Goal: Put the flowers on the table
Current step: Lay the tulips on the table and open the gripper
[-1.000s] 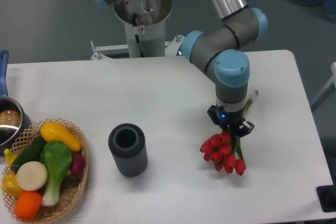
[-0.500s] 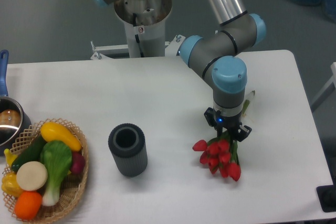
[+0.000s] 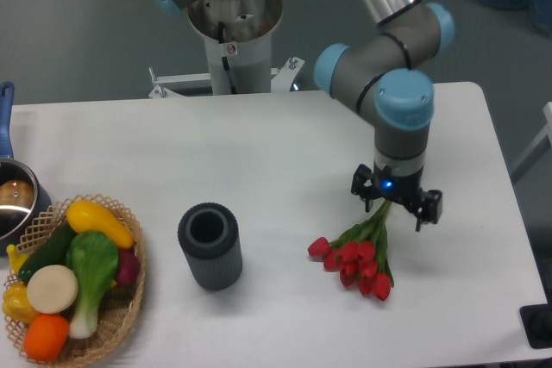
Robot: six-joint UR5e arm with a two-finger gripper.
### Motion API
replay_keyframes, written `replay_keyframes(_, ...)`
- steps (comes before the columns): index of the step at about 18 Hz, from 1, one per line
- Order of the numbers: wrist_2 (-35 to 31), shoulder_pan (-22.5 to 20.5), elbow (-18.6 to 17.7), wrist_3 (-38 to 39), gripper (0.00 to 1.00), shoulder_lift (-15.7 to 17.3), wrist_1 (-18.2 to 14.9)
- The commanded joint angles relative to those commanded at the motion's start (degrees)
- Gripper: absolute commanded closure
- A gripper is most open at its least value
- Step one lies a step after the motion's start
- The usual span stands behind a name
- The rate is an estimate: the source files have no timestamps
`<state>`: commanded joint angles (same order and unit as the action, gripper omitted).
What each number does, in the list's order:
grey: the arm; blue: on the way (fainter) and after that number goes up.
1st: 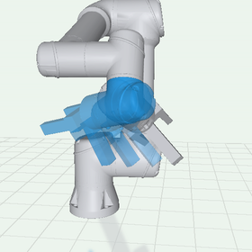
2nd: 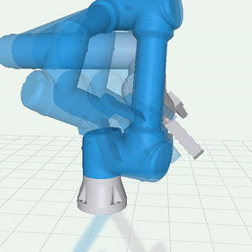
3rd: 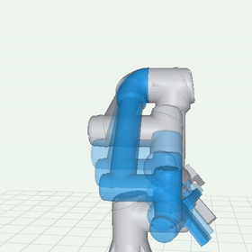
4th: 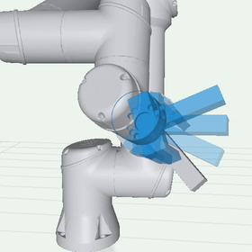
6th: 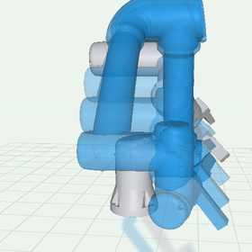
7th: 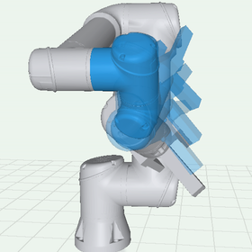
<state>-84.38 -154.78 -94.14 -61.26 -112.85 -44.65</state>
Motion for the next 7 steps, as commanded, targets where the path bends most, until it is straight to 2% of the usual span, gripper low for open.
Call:
replay_keyframes(2,0.09,0.00,1.67,0.00,0.00,0.09,-0.09)
replay_keyframes(7,0.09,-0.26,1.77,-0.09,0.00,0.26,0.00)
